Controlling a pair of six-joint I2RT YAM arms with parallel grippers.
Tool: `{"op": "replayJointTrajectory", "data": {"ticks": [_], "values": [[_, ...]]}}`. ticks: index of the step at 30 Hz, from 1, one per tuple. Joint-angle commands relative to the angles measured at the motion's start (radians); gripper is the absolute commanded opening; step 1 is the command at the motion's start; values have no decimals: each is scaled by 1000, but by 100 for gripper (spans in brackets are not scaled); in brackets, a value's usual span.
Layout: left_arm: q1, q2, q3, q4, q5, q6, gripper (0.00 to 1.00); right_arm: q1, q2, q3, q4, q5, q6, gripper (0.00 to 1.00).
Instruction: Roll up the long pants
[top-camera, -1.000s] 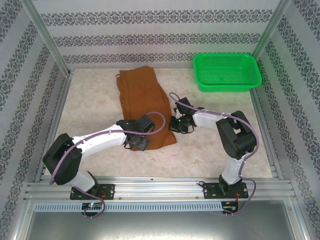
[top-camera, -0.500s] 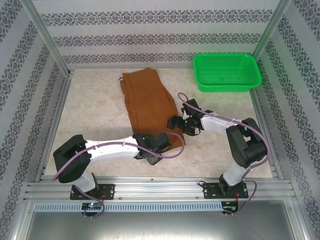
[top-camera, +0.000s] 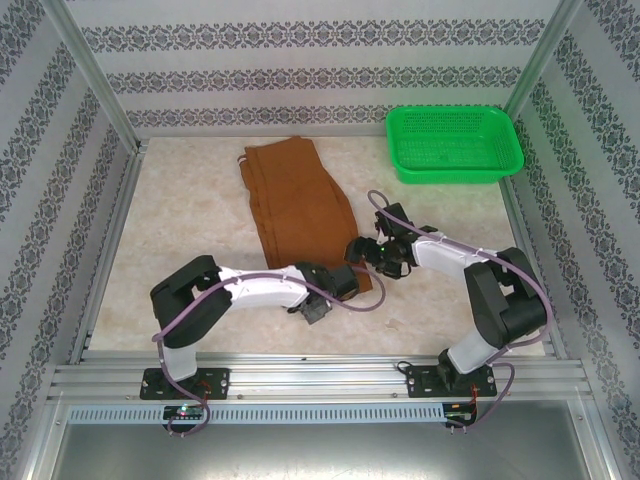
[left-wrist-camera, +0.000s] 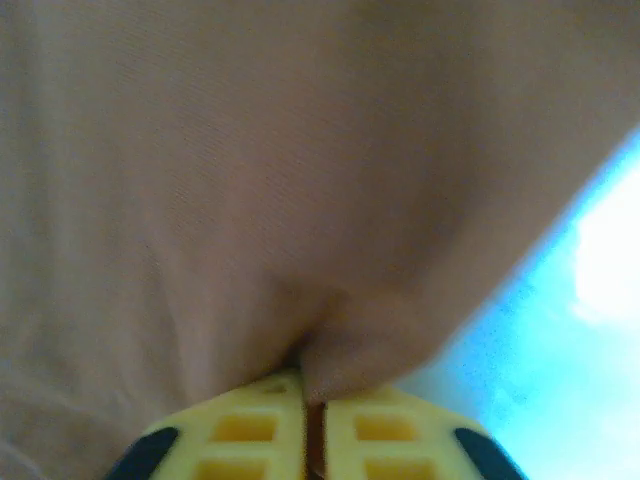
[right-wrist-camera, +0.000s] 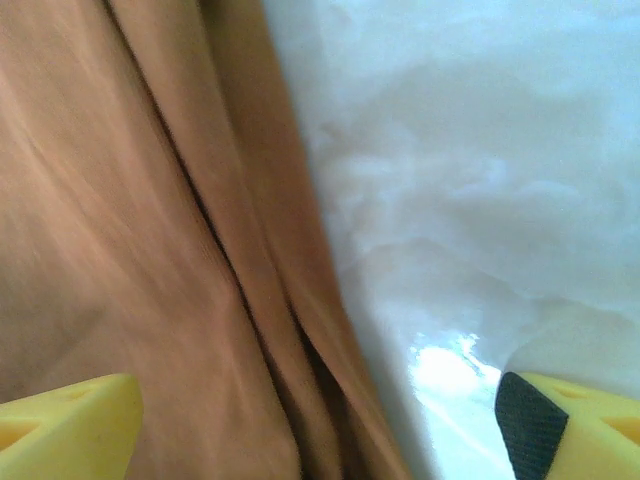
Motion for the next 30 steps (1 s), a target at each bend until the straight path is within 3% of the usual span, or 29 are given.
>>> {"op": "replayJointTrajectory", "data": {"ticks": [1,9,10,12,14,15,16,26,30], "values": [[67,70,-10,42,-114,32,0,-24,-41,-24,-38,30,4,92],[63,-31,128,-170,90,61,0,-74,-93,-24,-77,40,-21,91],[63,-45,143,-193,107,63,6,-78,-95,-20,-84,41,-29,91],[63,-59,165,-230,61,48,37,-86,-95,-8,-100,42,-37,91],[63,-79,136,-210,19,52,52,-91,-90,-3,-102,37,-41,91],[63,-89,118,-195,9,57,68,-93,-88,-2,-101,37,-41,91],[64,-91,101,-179,7,64,72,-94,-86,-3,-98,33,-40,91],[76,5,42,-80,13,107,79,-105,-74,-14,-65,14,-6,90],[124,26,57,-51,32,119,80,-104,-72,-14,-56,11,-1,90]]}}
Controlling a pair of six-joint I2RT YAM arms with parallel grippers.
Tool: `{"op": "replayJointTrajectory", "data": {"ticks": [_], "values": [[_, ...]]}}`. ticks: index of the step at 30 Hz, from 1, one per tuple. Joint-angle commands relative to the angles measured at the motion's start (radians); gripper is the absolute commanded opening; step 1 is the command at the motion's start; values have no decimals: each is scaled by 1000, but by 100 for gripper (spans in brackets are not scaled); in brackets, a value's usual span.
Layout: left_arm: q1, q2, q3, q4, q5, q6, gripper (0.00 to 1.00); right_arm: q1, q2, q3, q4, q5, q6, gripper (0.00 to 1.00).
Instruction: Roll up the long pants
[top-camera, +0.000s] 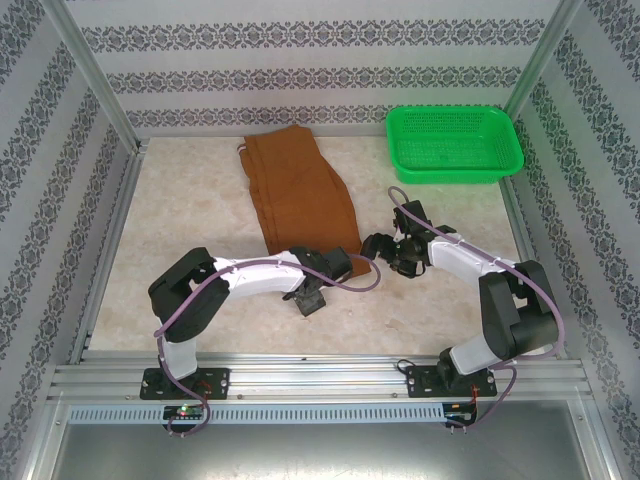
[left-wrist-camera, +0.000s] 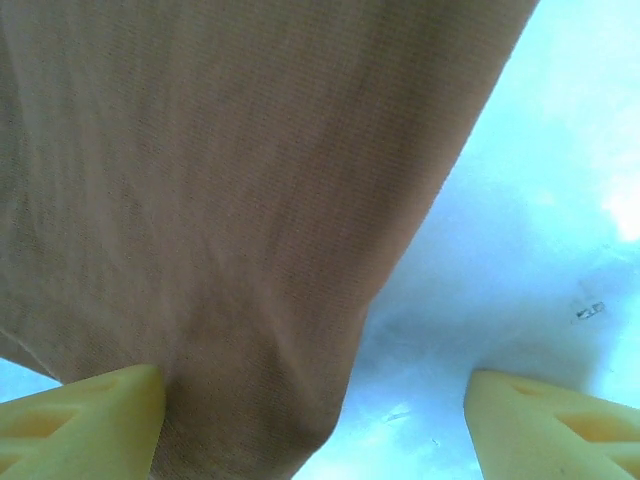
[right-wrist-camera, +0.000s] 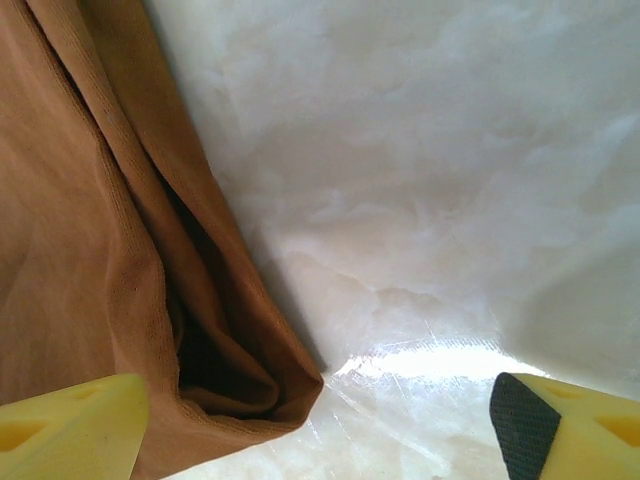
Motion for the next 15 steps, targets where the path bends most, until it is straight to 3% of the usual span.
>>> {"op": "replayJointTrajectory", "data": {"ticks": [1,4,11,14,15], "values": [[65,36,16,59,-24,26,80,-5,10,5,5,-3,13,90],[120,69,40,78,-54,27,84,-5,16,10,8,-6,11,90],[176,130,88,104,-112,61,84,-4,28,34,1,-7,11,90],[186,151,90,125,-119,65,80,-6,33,42,-3,-5,9,89],[196,162,94,131,-114,63,74,-5,34,41,-2,-4,10,89]]}}
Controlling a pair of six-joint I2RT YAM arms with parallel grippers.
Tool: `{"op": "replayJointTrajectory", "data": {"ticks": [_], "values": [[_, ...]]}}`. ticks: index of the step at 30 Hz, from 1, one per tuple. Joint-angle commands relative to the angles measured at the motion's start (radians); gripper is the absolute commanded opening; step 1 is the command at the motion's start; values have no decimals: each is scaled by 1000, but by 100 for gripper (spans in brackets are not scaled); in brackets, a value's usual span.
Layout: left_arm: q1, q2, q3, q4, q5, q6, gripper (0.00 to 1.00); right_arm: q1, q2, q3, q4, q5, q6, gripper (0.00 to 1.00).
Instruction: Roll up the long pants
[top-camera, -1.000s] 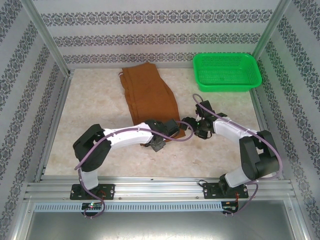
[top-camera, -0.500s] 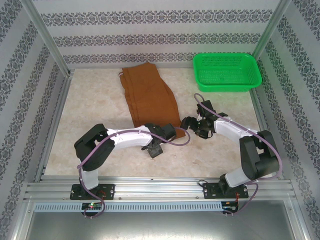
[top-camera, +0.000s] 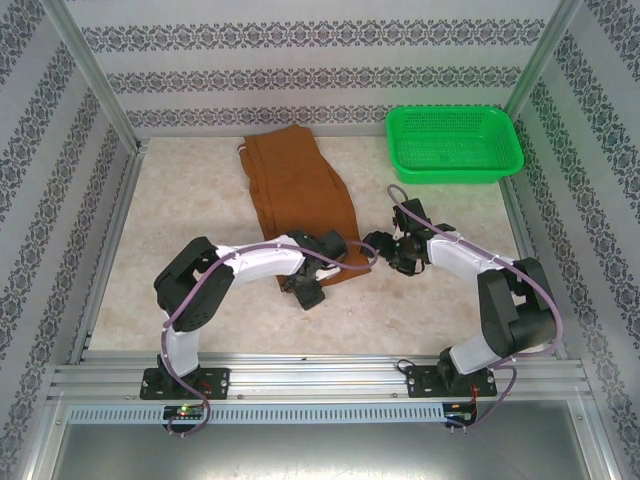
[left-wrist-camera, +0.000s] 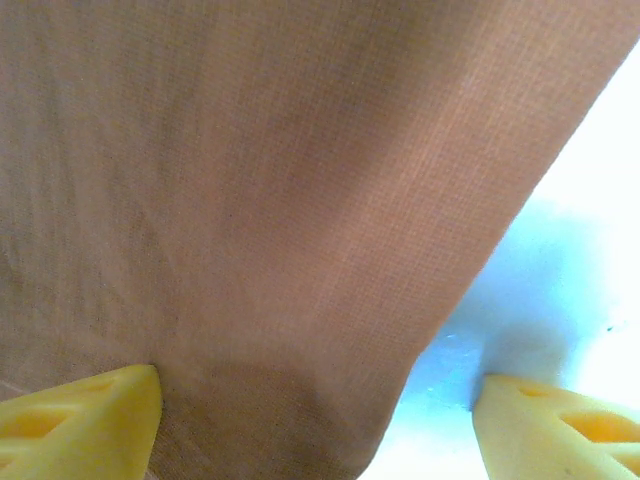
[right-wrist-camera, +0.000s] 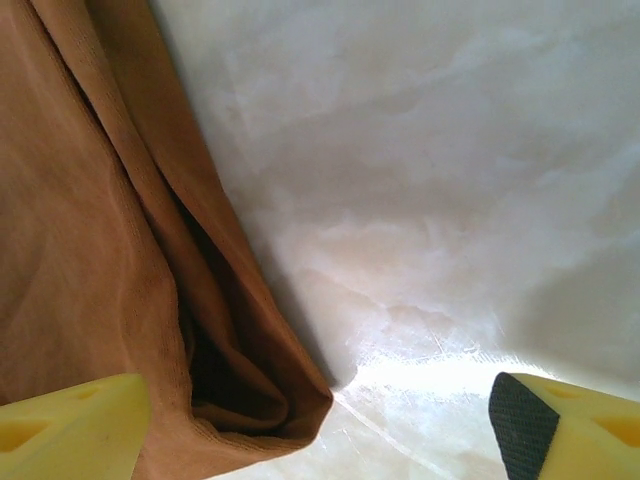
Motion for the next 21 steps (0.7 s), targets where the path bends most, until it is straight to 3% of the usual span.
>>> {"op": "replayJointTrajectory", "data": {"ticks": [1,2,9,13,21], "values": [[108,105,4,205,-253,-10,61,-5,16,24,-6,-6,10,89],[119,119,14,201,-253,-15,48,-3,18,25,-5,-10,12,89],[145,129,55,154,-191,-40,0,13,4,4,13,-18,29,87],[101,78,42,99,-88,-68,0,23,-38,-27,-1,-9,23,87],[16,56,179,-156,147,-103,0,46,-155,-101,-40,-14,52,87]]}}
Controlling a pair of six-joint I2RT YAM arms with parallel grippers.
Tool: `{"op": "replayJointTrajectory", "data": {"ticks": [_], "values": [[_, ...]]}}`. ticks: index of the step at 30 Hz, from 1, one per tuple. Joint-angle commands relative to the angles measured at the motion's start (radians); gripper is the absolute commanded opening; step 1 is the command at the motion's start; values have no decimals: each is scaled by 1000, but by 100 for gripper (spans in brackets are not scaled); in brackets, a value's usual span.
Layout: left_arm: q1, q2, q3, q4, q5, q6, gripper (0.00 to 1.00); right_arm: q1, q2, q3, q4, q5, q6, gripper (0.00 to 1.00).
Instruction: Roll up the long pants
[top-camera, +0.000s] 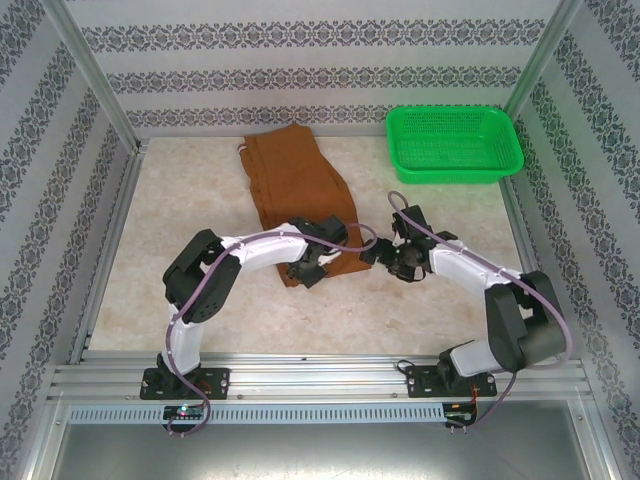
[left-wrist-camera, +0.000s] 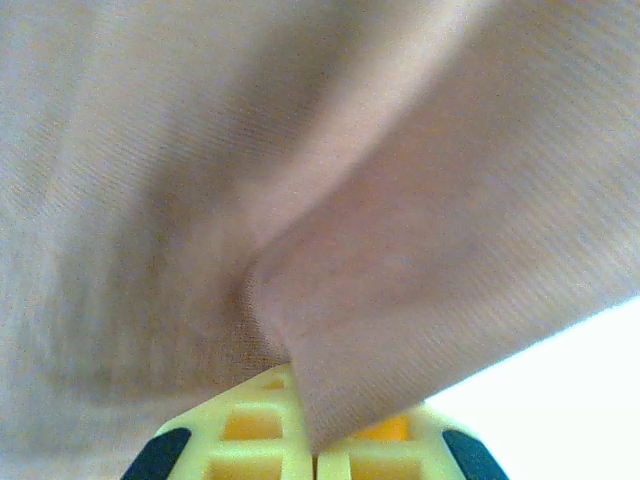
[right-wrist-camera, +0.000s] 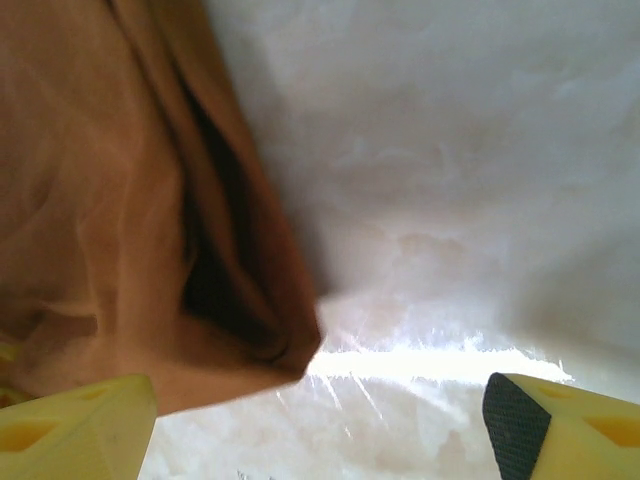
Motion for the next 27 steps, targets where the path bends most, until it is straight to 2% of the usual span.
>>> {"op": "replayJointTrajectory", "data": {"ticks": [1,8,11,16,22,27], "values": [[-18,-10,72,-142,144,-34,0,11,-73,-39,-36,-6,30,87],[26,1,193,-252,318,-65,0,13,-129,-46,-45,2,36,87],[59,25,254,-292,321,-55,0,12,-106,-27,-16,3,42,86],[121,87,346,-349,262,-26,0,20,-43,37,15,-3,49,86],[171,136,420,-399,257,8,0,29,16,115,39,1,58,85],[217,153,473,-433,298,8,0,43,63,180,42,-39,56,84]]}}
